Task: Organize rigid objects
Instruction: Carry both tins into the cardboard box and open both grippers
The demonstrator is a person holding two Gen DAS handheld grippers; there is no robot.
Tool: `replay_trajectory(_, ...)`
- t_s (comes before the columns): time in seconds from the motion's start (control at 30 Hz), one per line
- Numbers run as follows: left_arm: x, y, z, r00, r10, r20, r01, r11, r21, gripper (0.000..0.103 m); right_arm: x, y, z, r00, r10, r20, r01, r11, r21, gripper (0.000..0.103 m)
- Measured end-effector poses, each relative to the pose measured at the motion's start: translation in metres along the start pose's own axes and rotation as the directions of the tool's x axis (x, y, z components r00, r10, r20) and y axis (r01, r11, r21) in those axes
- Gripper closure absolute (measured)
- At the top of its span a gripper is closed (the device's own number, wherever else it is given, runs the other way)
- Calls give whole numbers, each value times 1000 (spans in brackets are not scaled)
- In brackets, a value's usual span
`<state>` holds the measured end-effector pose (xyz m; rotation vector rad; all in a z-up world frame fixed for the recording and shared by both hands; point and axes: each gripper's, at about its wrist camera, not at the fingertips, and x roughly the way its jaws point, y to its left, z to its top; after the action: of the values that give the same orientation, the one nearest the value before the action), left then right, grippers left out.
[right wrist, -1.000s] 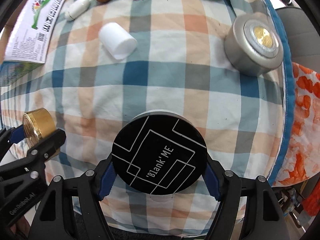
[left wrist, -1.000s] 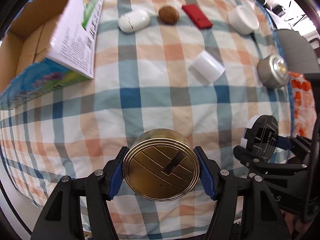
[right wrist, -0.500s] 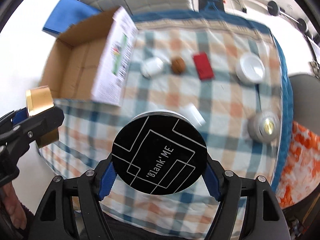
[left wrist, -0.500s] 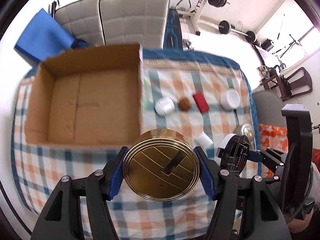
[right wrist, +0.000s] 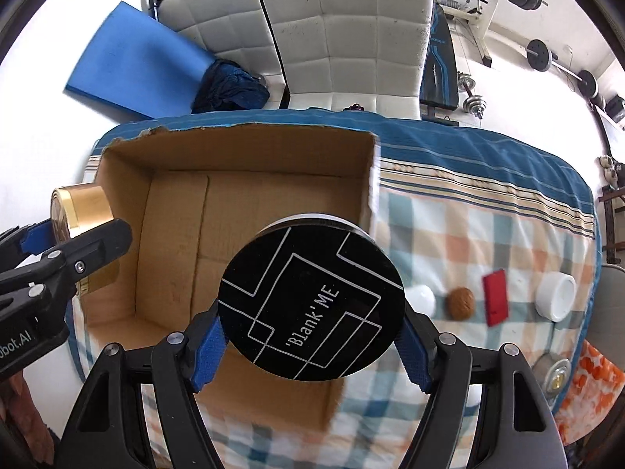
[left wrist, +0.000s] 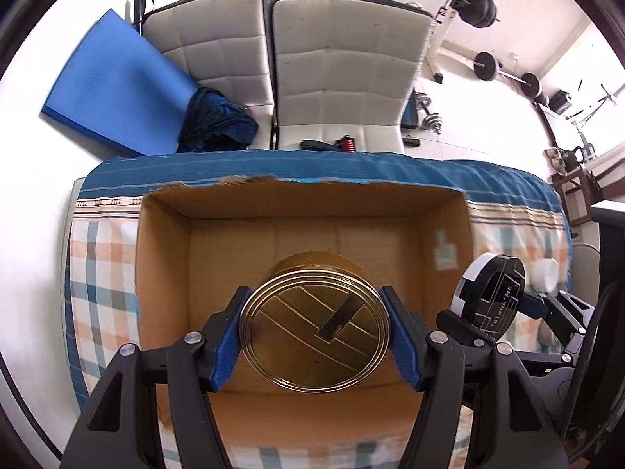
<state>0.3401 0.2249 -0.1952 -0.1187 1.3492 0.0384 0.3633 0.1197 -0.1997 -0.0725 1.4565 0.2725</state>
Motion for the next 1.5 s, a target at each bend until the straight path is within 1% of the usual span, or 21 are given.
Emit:
replay_trajectory(0.13, 34, 19, 14, 999, 4, -39, -5, 1000, -12, 40, 34, 15, 18, 999, -19, -32, 20, 998, 52, 26)
replay_trajectory(0.23, 63, 33, 19, 996, -15, -88, 13, 999, -31, 40, 62, 20, 21, 998, -36, -56, 41, 996, 79, 26)
replay_trajectory(0.3, 83, 39, 21, 990, -36, -133, 31, 999, -42, 40, 80, 23, 22, 996, -42, -73, 48, 995, 92, 26)
replay_trajectory(0.37, 101, 45, 22, 982, -79, -174, 68, 995, -67, 40, 96, 25, 23, 994, -31, -103, 42, 994, 101, 26)
replay_trajectory(0.47, 128, 49, 21, 953, -173, -249, 147, 982, -119, 40, 115, 27, 25, 991, -26, -130, 40, 994, 102, 26)
replay_trajectory(0.53, 144, 50, 22, 942, -191, -277, 157, 978, -138, 40, 126, 29, 25, 989, -49, -139, 62, 994, 89, 26)
replay_trajectory(0.57, 149, 49, 23, 937, -202, -285, 167, 976, -141, 40, 132, 29, 26, 988, -49, -150, 61, 995, 80, 26)
replay_trajectory(0.63, 161, 48, 22, 922, -238, -307, 195, 967, -164, 40, 143, 29, 27, 984, -42, -176, 57, 995, 83, 26)
replay_trajectory(0.7, 168, 48, 24, 914, -254, -315, 207, 963, -176, 40, 153, 25, 27, 982, -31, -187, 49, 994, 95, 26)
replay_trajectory(0.83, 178, 45, 26, 907, -253, -336, 202, 963, -180, 40, 167, 16, 28, 978, -29, -204, 50, 994, 99, 25)
replay_trajectory(0.97, 179, 43, 26, 913, -227, -340, 177, 969, -171, 40, 178, 9, 27, 974, 3, -224, 20, 995, 100, 25)
replay_trajectory(1.0, 179, 43, 26, 913, -219, -344, 169, 971, -170, 37, 180, 7, 26, 973, 8, -230, 15, 995, 100, 25)
replay_trajectory(1.03, 178, 43, 26, 914, -209, -349, 157, 973, -169, 29, 183, 8, 26, 972, 13, -234, 11, 995, 100, 24)
replay_trajectory(1.07, 177, 44, 26, 913, -201, -355, 149, 974, -169, 25, 185, 7, 27, 971, 20, -239, 4, 995, 99, 23)
replay_trajectory(1.1, 176, 44, 26, 912, -200, -358, 147, 975, -169, 17, 185, 6, 25, 970, 26, -241, -2, 995, 100, 21)
replay_trajectory(1.17, 171, 45, 25, 915, -184, -360, 134, 978, -160, 15, 183, 5, 20, 968, 36, -247, -12, 995, 98, 18)
replay_trajectory(1.3, 154, 49, 23, 923, -149, -354, 106, 985, -139, 15, 176, 5, 5, 964, 12, -264, 11, 996, 86, 17)
replay_trajectory(1.37, 143, 48, 23, 929, -127, -349, 91, 989, -118, 10, 170, 6, -6, 963, 12, -268, 11, 996, 84, 15)
replay_trajectory(1.4, 137, 49, 20, 933, -104, -344, 72, 992, -103, 2, 167, 6, -13, 963, 12, -268, 10, 997, 82, 12)
replay_trajectory(1.47, 125, 52, 17, 943, -65, -326, 40, 996, -85, 0, 159, 8, -27, 964, -2, -265, 23, 997, 76, 10)
replay_trajectory(1.5, 117, 52, 14, 948, -50, -314, 26, 997, -78, 0, 154, 9, -35, 966, 1, -259, 19, 997, 74, 7)
